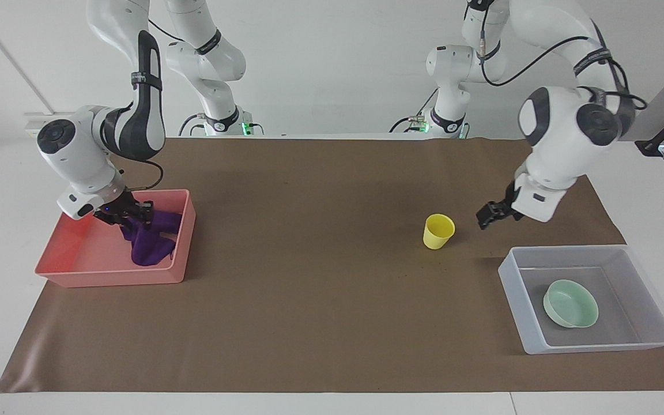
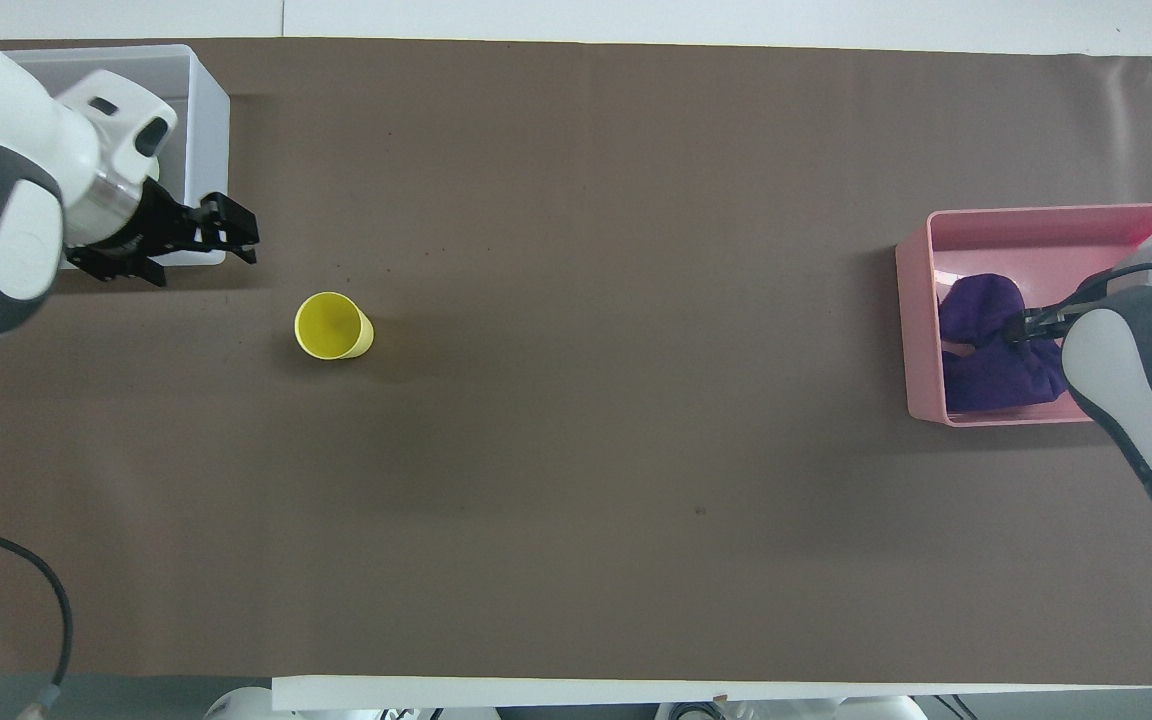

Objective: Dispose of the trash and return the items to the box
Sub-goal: 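Reach the left gripper to the yellow cup and grasp its rim, then carry the yellow cup with the left gripper into the clear box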

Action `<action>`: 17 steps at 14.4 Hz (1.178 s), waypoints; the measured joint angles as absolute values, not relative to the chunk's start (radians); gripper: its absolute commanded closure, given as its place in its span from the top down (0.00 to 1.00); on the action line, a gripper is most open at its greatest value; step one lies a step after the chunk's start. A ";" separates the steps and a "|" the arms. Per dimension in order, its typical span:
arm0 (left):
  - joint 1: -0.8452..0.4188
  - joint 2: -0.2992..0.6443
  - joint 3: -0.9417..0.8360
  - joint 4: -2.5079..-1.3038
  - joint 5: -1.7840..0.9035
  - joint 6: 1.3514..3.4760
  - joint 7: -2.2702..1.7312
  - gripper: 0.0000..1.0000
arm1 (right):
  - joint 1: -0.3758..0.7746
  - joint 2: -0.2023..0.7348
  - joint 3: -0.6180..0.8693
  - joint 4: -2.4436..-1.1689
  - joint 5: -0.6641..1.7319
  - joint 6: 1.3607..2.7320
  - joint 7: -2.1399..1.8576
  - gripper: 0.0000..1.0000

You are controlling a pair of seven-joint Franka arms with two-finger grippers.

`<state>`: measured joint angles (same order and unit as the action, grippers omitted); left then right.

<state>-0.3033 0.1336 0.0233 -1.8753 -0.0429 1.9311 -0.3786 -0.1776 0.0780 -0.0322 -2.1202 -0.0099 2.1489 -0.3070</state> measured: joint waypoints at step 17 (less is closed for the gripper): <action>-0.362 0.071 0.032 -2.077 -0.046 2.222 -0.505 0.00 | -0.023 -0.013 -0.025 -1.626 -0.008 1.396 -0.191 0.99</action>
